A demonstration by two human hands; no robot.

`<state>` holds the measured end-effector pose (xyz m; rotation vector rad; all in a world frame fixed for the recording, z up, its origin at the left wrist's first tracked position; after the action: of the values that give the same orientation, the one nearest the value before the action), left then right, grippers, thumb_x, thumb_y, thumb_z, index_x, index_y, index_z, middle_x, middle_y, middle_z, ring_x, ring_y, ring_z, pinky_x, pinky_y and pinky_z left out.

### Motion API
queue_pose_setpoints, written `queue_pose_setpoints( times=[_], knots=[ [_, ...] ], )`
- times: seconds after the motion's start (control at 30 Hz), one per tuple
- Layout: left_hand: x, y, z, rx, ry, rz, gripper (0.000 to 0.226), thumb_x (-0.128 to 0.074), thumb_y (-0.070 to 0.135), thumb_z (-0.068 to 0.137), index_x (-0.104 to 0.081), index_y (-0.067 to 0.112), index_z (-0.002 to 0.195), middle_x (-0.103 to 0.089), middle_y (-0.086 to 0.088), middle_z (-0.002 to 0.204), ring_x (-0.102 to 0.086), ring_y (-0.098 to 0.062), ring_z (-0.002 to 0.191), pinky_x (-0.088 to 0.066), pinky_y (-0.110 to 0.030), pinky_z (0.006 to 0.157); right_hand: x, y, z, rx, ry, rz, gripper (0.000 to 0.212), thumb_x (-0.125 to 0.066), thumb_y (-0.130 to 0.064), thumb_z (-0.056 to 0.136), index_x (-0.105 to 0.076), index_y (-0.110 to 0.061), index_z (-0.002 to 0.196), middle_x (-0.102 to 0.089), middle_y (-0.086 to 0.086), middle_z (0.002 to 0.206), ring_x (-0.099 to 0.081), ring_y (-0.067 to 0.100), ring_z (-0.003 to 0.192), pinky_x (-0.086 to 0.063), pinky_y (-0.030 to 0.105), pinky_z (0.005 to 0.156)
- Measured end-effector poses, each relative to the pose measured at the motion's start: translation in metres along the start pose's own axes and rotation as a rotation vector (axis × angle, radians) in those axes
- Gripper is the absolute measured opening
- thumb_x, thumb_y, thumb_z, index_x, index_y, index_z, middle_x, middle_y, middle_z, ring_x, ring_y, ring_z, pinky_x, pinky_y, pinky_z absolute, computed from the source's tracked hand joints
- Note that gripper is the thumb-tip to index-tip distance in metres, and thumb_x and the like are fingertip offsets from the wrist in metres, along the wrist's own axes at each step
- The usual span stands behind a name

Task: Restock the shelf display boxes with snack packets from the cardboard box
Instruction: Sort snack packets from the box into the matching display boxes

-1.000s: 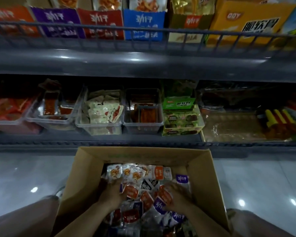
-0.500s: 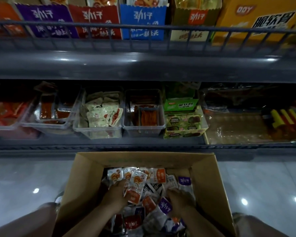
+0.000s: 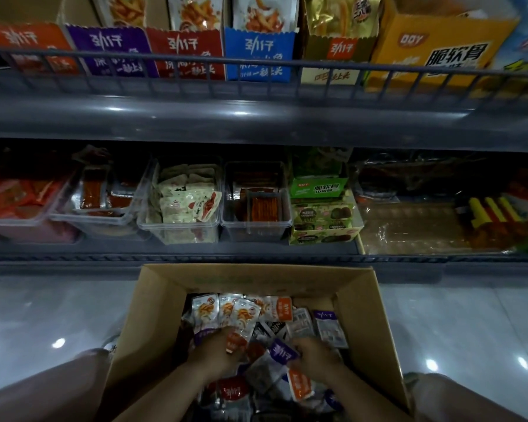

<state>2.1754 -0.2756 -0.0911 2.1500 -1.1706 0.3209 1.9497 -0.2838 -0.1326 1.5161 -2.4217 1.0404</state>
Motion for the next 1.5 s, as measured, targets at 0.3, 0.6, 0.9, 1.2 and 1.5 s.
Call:
queue_pose_setpoints(
  times=[0.3,0.6,0.9,1.2,1.5],
  knots=[
    [0.053,0.060,-0.045,-0.254,-0.077,-0.136,0.069,-0.073,0.055,0.073,-0.049,0.028,0.131,-0.055,0.012,0.129,-0.054,-0.006,0.113,-0.044,-0.024,0.096,0.097,-0.092,-0.074,0.224,0.053,0.073,0.014,-0.071,-0.019,0.084,-0.064,-0.027,0.094,-0.070,0.001,0.098,-0.067,0.012,0.091,-0.054,0.028,0.082],
    [0.122,0.116,-0.147,-0.415,-0.238,-0.183,0.025,-0.072,0.038,0.082,-0.064,0.033,0.104,-0.071,0.011,0.105,-0.068,-0.004,0.097,-0.052,-0.025,0.091,0.128,-0.156,-0.190,0.331,0.083,0.400,0.021,-0.071,-0.017,0.084,-0.067,-0.018,0.104,-0.073,-0.002,0.099,-0.070,0.008,0.086,-0.053,0.017,0.068],
    [0.112,0.123,-0.192,-0.422,0.039,-0.540,0.028,-0.082,0.027,0.073,-0.067,0.029,0.097,-0.075,0.008,0.090,-0.071,-0.008,0.082,-0.056,-0.027,0.080,0.117,-0.180,-0.206,0.287,0.344,0.798,0.008,-0.071,-0.008,0.083,-0.068,-0.005,0.090,-0.074,0.005,0.082,-0.066,0.009,0.066,-0.052,0.017,0.060],
    [0.106,0.120,-0.185,-0.317,0.152,-0.610,0.031,-0.084,0.015,0.069,-0.068,0.022,0.093,-0.075,0.004,0.086,-0.071,-0.008,0.075,-0.057,-0.024,0.071,0.112,-0.181,-0.204,0.264,0.379,0.783,0.013,-0.069,-0.012,0.085,-0.066,-0.006,0.096,-0.073,0.008,0.096,-0.071,0.016,0.083,-0.057,0.020,0.066],
    [0.148,0.125,-0.200,-0.452,0.142,-0.849,0.023,-0.074,0.015,0.076,-0.065,0.015,0.097,-0.076,0.002,0.082,-0.072,-0.013,0.073,-0.056,-0.027,0.062,0.147,-0.182,-0.234,0.463,0.211,0.121,0.023,-0.074,-0.029,0.081,-0.069,-0.014,0.098,-0.075,-0.001,0.092,-0.072,0.015,0.081,-0.059,0.030,0.076]
  ],
)
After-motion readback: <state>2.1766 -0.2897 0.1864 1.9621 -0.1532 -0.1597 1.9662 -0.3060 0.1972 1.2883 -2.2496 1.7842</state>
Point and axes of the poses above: each hand's wrist, its own z-axis towards the middle knuckle, its own x-axis out of the back of the hand, y = z × x, the point moved 3 cm from there along z, towards the middle knuckle
